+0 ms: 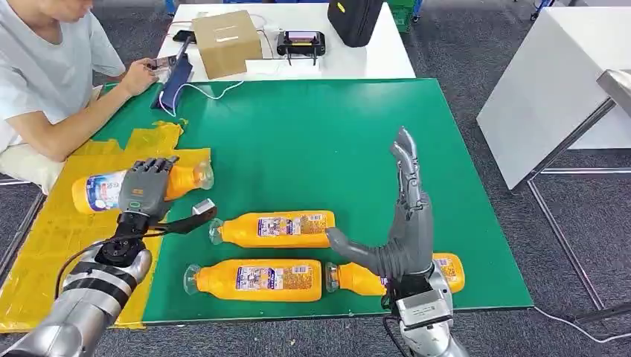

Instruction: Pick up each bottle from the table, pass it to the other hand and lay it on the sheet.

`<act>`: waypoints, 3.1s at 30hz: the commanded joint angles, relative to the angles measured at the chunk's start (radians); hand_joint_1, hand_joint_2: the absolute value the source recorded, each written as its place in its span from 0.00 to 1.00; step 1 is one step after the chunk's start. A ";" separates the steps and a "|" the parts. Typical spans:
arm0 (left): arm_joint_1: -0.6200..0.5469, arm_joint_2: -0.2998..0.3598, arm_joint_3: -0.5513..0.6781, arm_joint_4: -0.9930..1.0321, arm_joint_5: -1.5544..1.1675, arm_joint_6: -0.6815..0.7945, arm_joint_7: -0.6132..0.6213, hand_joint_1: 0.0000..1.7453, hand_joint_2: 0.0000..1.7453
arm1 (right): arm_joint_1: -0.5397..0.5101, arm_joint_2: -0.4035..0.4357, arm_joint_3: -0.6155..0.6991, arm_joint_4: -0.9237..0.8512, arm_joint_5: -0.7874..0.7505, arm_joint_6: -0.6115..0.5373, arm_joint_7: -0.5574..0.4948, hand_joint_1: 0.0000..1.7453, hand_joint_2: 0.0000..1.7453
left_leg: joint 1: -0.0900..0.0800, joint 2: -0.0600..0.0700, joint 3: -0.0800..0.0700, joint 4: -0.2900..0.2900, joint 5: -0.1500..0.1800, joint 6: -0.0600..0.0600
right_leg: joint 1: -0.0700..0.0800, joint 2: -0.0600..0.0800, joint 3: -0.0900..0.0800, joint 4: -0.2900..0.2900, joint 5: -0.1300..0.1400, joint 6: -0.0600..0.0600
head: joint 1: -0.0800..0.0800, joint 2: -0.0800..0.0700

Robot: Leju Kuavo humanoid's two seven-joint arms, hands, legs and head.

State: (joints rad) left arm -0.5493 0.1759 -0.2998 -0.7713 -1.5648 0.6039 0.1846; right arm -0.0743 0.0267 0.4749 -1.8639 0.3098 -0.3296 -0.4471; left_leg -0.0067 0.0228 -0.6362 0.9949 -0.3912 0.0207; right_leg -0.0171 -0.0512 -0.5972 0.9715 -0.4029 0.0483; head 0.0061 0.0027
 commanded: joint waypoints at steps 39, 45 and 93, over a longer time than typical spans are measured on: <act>0.178 -0.225 0.314 -0.294 0.862 -0.113 -0.465 0.00 1.00 | -0.258 -0.087 0.108 0.483 0.661 0.088 0.371 0.00 1.00 | 0.001 -0.002 0.004 0.001 -0.001 -0.001 | 0.001 0.002 0.005 -0.001 -0.001 -0.001 | 0.000 0.000; 0.209 -0.242 0.265 -0.432 1.005 -0.211 -0.518 0.00 1.00 | -0.331 -0.072 0.146 0.596 0.714 0.137 0.408 0.00 1.00 | 0.002 -0.002 0.005 0.001 -0.002 -0.001 | 0.001 0.003 0.006 0.000 -0.001 -0.002 | 0.000 0.000; 0.090 -0.319 -0.006 -0.447 1.343 -0.270 -0.604 0.00 1.00 | -0.679 0.202 0.275 1.509 0.616 0.309 0.497 0.00 1.00 | 0.002 -0.006 0.005 0.001 -0.002 -0.002 | 0.001 0.000 0.007 0.000 -0.002 -0.002 | 0.000 0.000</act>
State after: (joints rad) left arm -0.3906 -0.1370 -0.2678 -1.3195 -0.2373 0.3319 -0.4162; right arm -0.6590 0.2220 0.6737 -0.5500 0.9026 -0.0523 0.0104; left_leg -0.0067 0.0197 -0.6354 0.9953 -0.3906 0.0210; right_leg -0.0171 -0.0535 -0.5956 0.9715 -0.4027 0.0487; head 0.0057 0.0027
